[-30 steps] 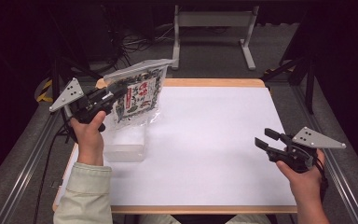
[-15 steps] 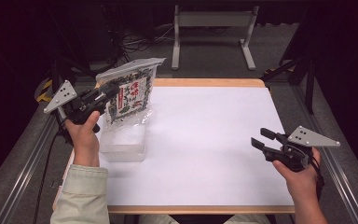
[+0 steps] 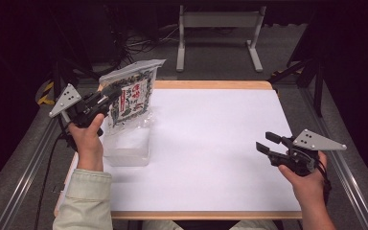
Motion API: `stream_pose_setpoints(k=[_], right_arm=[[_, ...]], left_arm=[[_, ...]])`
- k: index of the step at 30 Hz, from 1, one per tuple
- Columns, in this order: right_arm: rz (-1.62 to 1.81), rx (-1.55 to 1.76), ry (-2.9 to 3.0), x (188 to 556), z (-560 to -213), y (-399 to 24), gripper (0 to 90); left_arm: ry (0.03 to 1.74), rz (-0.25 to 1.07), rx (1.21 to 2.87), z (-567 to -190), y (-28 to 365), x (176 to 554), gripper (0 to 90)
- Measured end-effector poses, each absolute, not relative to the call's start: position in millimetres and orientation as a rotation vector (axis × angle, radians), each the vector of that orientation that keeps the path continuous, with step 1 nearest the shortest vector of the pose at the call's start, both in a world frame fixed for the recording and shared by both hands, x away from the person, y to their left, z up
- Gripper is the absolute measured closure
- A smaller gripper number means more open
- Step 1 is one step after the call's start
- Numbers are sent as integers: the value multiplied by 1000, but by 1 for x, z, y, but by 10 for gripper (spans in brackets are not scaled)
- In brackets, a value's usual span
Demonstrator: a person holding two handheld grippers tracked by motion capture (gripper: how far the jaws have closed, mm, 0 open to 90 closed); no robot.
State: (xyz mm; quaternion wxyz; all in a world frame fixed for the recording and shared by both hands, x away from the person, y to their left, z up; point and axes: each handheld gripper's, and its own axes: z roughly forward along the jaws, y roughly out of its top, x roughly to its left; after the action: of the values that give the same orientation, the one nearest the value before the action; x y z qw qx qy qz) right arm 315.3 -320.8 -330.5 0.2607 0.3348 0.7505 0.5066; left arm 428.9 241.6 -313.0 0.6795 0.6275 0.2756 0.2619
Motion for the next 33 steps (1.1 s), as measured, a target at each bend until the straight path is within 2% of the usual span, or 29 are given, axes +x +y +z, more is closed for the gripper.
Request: stream_pose_setpoints(k=[18,33], right_arm=[[1386,890,2041,319,-330,-316,480],[1415,841,2077,331,-330,-301,476]], left_arm=[[647,576,1422,-324,241,429,730],[707,539,1413,-339,263,418,728]])
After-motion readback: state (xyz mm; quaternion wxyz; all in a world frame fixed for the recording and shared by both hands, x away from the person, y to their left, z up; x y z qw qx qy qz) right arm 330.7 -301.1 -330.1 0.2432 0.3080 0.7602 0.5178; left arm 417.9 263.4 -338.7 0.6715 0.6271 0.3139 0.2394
